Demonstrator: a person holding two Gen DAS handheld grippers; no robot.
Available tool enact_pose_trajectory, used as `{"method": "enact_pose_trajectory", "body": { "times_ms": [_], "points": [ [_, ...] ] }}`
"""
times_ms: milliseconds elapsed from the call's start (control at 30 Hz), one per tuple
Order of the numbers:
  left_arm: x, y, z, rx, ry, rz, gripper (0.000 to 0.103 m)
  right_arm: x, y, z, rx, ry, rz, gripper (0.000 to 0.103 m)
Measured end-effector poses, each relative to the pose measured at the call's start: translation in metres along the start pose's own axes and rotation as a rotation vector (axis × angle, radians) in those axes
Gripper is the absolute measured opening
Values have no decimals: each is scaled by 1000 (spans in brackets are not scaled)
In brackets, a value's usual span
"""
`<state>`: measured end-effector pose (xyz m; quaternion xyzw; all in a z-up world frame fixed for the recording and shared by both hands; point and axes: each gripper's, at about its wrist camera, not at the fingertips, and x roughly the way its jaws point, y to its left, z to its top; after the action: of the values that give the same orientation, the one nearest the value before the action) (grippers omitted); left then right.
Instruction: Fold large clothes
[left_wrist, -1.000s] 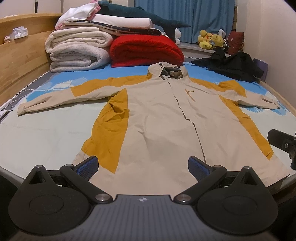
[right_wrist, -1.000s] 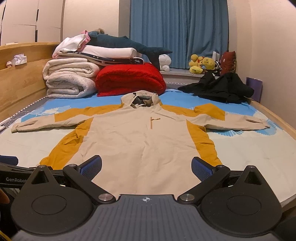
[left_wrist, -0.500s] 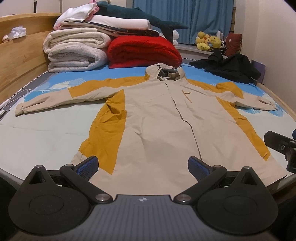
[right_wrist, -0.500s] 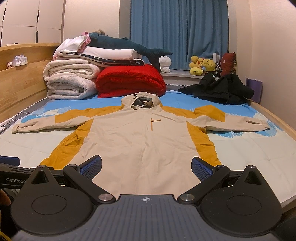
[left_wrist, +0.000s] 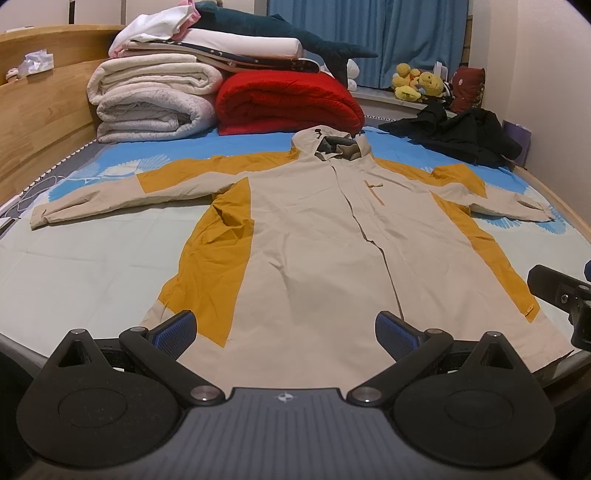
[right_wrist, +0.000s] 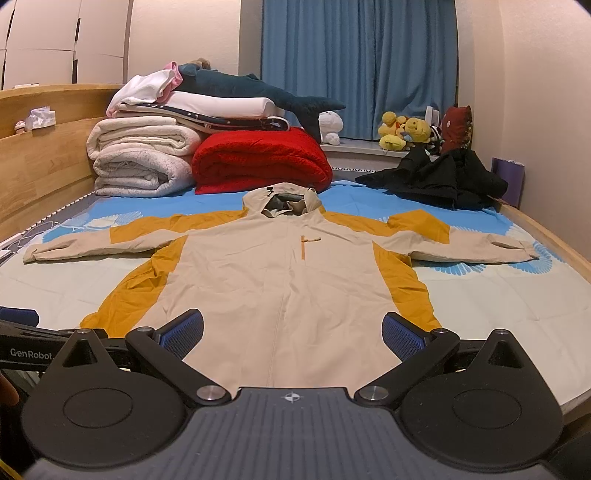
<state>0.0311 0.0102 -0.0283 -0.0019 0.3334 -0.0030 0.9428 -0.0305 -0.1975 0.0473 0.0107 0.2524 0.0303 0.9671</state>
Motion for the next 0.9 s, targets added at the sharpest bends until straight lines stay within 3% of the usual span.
{"method": "enact_pose_trajectory", "body": {
  "times_ms": [900],
  "points": [
    [-1,0,2,2,-3,-7,103,-1,-1,1,-5,5,-2,102]
  ]
}}
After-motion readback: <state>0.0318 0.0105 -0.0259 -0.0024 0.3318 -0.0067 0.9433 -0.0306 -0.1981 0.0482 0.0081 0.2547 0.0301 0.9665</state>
